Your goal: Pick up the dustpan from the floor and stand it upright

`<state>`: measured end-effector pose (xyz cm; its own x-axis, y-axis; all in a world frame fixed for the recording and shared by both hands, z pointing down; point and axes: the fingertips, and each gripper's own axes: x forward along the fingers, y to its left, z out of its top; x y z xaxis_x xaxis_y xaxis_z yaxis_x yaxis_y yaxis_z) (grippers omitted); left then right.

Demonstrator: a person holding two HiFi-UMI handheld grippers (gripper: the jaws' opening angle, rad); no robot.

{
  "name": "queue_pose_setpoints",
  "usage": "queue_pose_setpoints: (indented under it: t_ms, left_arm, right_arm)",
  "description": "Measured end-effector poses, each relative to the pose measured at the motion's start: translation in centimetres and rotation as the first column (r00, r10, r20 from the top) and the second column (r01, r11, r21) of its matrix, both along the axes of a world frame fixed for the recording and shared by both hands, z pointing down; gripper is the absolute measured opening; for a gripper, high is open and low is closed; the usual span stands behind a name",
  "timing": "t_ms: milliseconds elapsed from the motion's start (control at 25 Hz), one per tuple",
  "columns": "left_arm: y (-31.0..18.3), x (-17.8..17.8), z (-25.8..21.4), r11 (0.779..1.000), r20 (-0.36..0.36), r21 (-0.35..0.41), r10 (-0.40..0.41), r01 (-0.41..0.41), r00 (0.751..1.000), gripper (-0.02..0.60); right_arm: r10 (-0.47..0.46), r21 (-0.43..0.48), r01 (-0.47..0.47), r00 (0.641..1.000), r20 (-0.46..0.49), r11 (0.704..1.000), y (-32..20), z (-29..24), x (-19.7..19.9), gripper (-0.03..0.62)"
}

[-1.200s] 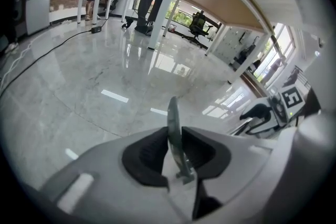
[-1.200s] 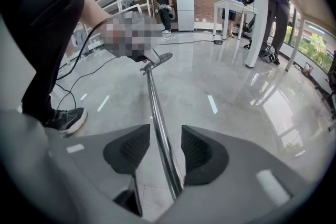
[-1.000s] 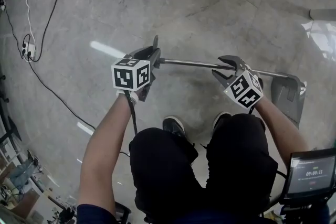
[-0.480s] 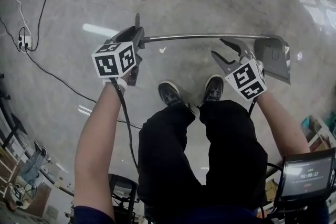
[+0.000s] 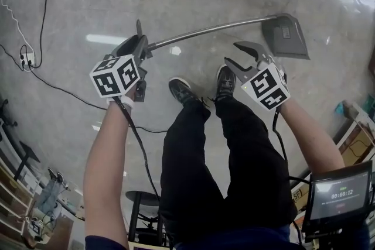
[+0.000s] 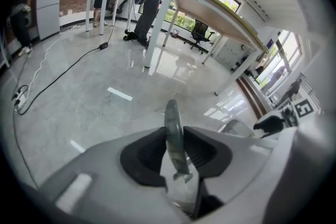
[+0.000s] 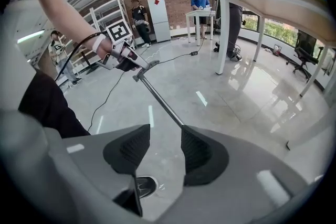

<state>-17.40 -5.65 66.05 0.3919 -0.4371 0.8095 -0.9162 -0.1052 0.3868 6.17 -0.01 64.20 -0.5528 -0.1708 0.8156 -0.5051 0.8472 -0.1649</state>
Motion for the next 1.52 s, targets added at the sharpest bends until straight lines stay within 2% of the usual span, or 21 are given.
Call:
queue_pose_setpoints:
  t_ms: [200, 440, 880, 1080, 1320, 1520]
  left_arm:
    - [0.4, 1.4, -3.6, 1.000, -0.002, -0.002, 0.019, -0.019, 1.000, 0.104]
    - [0.5, 4.6, -5.2, 0.999, -0.038, 0.012, 0.037, -0.037, 0.999, 0.107]
    - [0.0, 7.2, -7.1, 0.998, -0.064, 0.012, 0.066, -0.065, 0.996, 0.110]
    - [-0.5, 9.6, -10.8, 0.996, -0.107, 0.044, 0.076, -0.071, 0.991, 0.115]
    - [-0.4, 12.2, -13.6, 0.996, -0.168, 0.055, 0.082, -0.074, 0.982, 0.117]
    - [-1.2, 14.0, -15.5, 0.994, -0.229, 0.083, 0.088, -0.070, 0.969, 0.110]
  right_arm:
    - [0.052, -0.011, -0.052, 0.999, 0.001, 0.999, 0.3, -2.8, 0.4, 0.192]
    - [0.020, 0.034, -0.020, 1.000, 0.011, 0.999, -0.2, -3.8, -1.0, 0.186]
    - [-0.047, 0.076, 0.048, 0.999, -0.014, 0.996, -1.7, -4.2, -2.6, 0.186]
    - [-0.111, 0.089, 0.116, 0.992, -0.057, 0.989, -2.6, -5.4, -3.6, 0.186]
    - [-0.133, 0.128, 0.146, 0.986, -0.103, 0.981, -3.5, -6.5, -3.9, 0.193]
    - [-0.189, 0.166, 0.211, 0.972, -0.138, 0.963, -3.8, -6.9, -3.6, 0.193]
